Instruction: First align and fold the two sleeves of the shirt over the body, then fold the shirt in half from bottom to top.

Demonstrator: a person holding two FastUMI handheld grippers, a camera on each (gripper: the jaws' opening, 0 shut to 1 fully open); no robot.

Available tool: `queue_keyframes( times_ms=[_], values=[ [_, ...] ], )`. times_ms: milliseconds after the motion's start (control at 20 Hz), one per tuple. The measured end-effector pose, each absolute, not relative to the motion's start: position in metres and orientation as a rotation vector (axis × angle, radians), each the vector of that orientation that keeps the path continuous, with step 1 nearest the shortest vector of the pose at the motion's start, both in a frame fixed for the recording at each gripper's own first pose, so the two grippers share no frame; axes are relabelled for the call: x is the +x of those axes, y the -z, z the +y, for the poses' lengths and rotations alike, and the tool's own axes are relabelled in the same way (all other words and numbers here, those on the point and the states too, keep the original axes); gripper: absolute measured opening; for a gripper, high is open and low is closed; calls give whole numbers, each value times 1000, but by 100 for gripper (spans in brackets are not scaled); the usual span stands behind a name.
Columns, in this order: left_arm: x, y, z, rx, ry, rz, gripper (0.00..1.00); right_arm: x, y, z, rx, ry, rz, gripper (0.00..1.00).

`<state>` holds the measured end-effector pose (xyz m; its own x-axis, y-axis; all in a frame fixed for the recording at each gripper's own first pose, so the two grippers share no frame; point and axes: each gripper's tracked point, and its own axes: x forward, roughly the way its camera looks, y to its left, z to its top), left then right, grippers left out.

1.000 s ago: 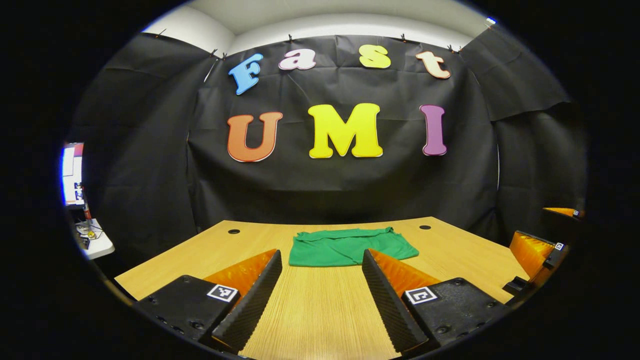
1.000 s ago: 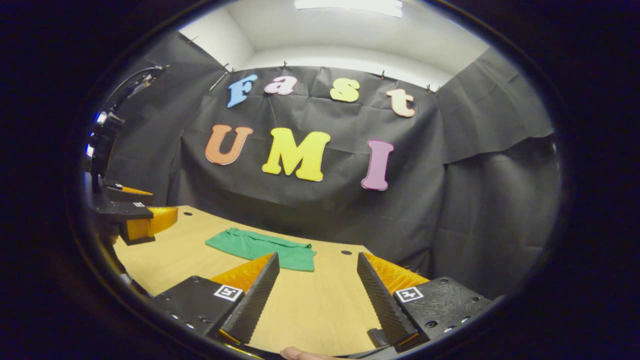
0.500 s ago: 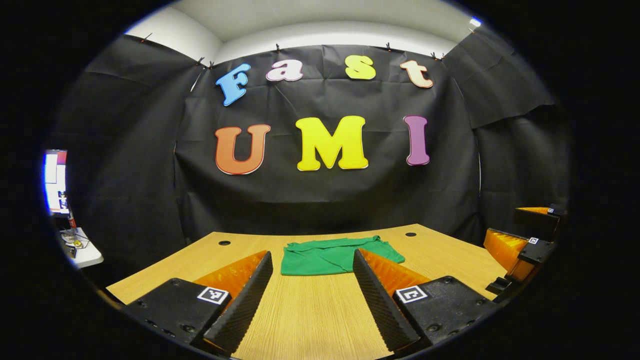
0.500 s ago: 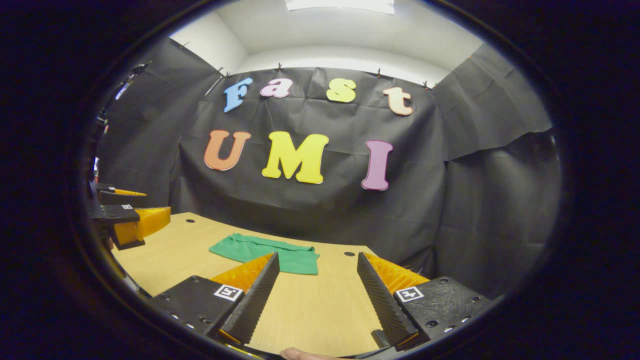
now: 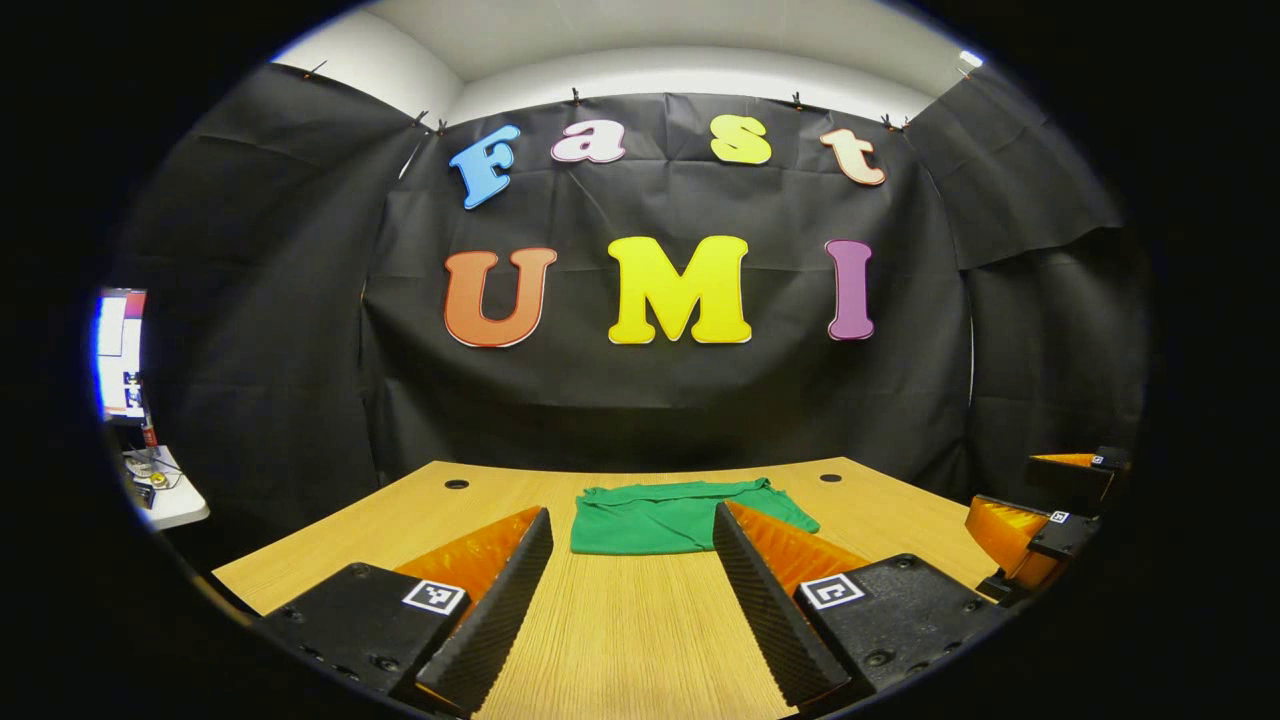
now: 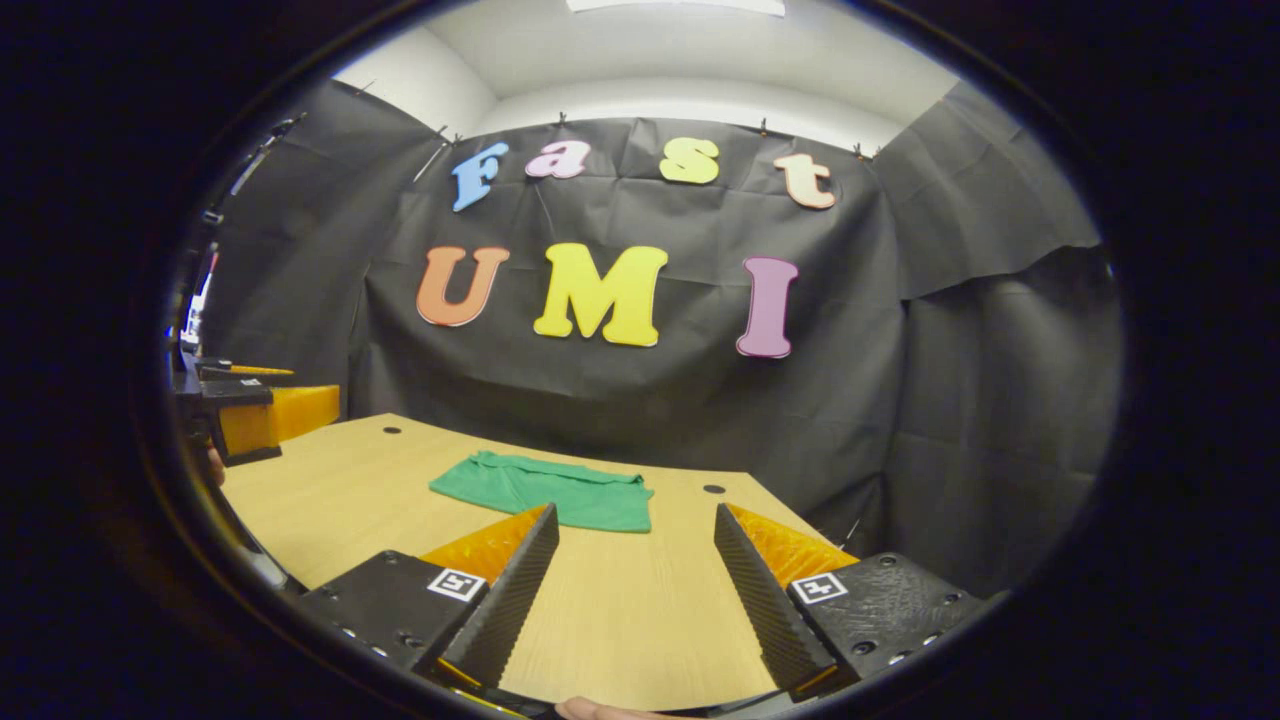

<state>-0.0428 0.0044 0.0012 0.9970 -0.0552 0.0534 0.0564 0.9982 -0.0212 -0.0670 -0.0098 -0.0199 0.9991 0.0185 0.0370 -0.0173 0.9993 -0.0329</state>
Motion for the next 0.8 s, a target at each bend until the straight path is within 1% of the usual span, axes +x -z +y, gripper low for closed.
queue_keyframes(
  times_ms=[250, 400, 500, 550, 650, 800],
  values=[
    [-43, -3, 4, -25, 63, -51, 100, -66, 22, -8, -33, -18, -30, 95],
    [-44, -3, 2, -21, 67, -54, 100, -66, 24, -4, -42, -28, -28, 97],
    [-44, -2, 1, -15, 72, -54, 100, -66, 26, -2, -50, -33, -27, 95],
    [-42, 0, 4, -17, 67, -51, 100, -65, 26, -2, -53, -32, -26, 97],
    [-39, 2, 8, -25, 61, -41, 100, -62, 28, -1, -56, -35, -21, 95],
    [-38, 4, 11, -31, 52, -32, 100, -61, 35, 0, -56, -41, -6, 97]
  ],
)
